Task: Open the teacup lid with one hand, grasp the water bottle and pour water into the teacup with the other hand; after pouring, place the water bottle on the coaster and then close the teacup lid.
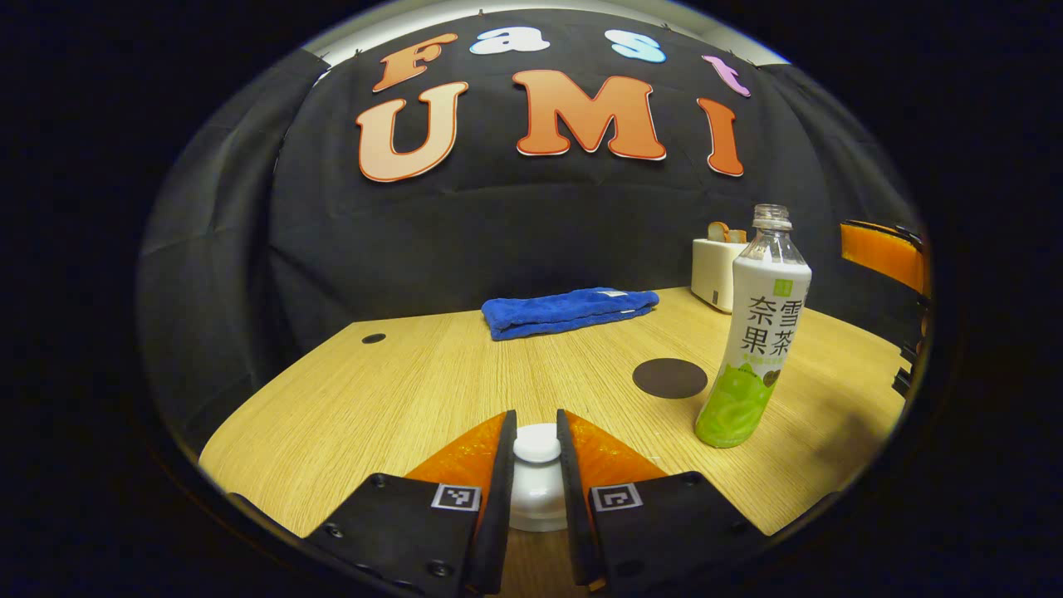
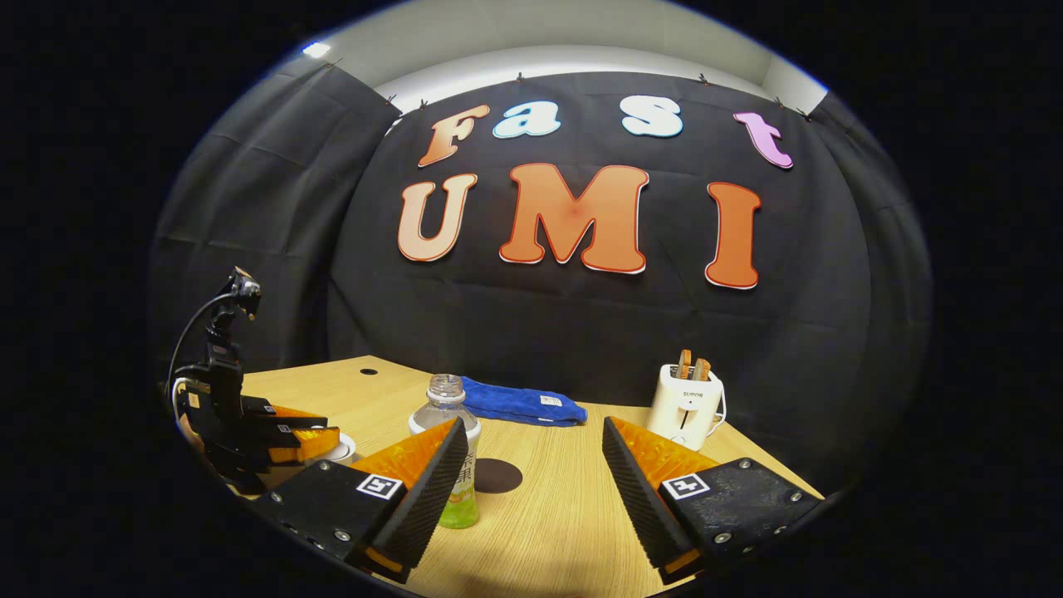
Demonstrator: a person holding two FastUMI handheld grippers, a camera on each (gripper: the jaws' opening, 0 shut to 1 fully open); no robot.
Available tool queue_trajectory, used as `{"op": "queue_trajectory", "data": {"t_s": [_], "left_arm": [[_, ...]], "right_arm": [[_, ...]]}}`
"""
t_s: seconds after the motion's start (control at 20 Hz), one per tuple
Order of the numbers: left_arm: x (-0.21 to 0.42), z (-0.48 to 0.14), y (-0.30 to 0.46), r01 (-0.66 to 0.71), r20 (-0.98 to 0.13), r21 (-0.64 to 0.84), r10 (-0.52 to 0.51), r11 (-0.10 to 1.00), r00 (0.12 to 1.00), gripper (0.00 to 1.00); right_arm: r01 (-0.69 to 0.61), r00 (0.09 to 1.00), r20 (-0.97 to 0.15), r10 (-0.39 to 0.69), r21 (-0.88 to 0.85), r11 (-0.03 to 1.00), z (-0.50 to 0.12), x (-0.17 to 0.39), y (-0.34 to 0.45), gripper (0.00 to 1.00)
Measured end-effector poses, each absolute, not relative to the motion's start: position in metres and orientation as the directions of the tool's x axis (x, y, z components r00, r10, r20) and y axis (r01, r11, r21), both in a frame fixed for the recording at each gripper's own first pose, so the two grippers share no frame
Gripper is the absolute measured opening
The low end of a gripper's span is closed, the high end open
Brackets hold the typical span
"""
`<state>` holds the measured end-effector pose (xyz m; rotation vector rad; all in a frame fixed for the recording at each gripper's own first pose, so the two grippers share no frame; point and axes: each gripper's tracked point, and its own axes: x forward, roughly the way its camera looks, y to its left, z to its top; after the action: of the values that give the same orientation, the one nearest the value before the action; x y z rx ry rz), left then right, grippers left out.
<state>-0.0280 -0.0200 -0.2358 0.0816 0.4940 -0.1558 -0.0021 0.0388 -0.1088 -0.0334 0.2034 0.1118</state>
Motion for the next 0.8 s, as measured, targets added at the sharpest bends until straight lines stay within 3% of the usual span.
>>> {"op": "queue_trajectory", "data": {"t_s": [0.1,0.55,0.6,0.8], "left_arm": [[-0.027,-0.229,-0.016,0.159,-0.456,0.04,-0.123,0.987,0.881,0.29],[-0.016,-0.192,0.011,0.085,-0.343,0.072,-0.056,0.994,0.938,0.29],[-0.016,-0.19,0.015,0.074,-0.336,0.072,-0.046,0.995,0.941,0.26],[-0.018,-0.189,0.034,0.03,-0.328,0.075,-0.004,0.997,0.945,0.29]], "right_arm": [[-0.125,0.97,-0.212,0.117,-0.022,0.992,-0.112,-0.002,0.043,0.98],[-0.216,0.939,-0.279,0.2,-0.026,0.976,-0.142,-0.001,0.079,0.98],[-0.224,0.934,-0.292,0.207,-0.026,0.974,-0.148,0.0,0.085,0.98],[-0.26,0.906,-0.345,0.246,0.005,0.966,-0.172,0.004,0.103,0.96]]}}
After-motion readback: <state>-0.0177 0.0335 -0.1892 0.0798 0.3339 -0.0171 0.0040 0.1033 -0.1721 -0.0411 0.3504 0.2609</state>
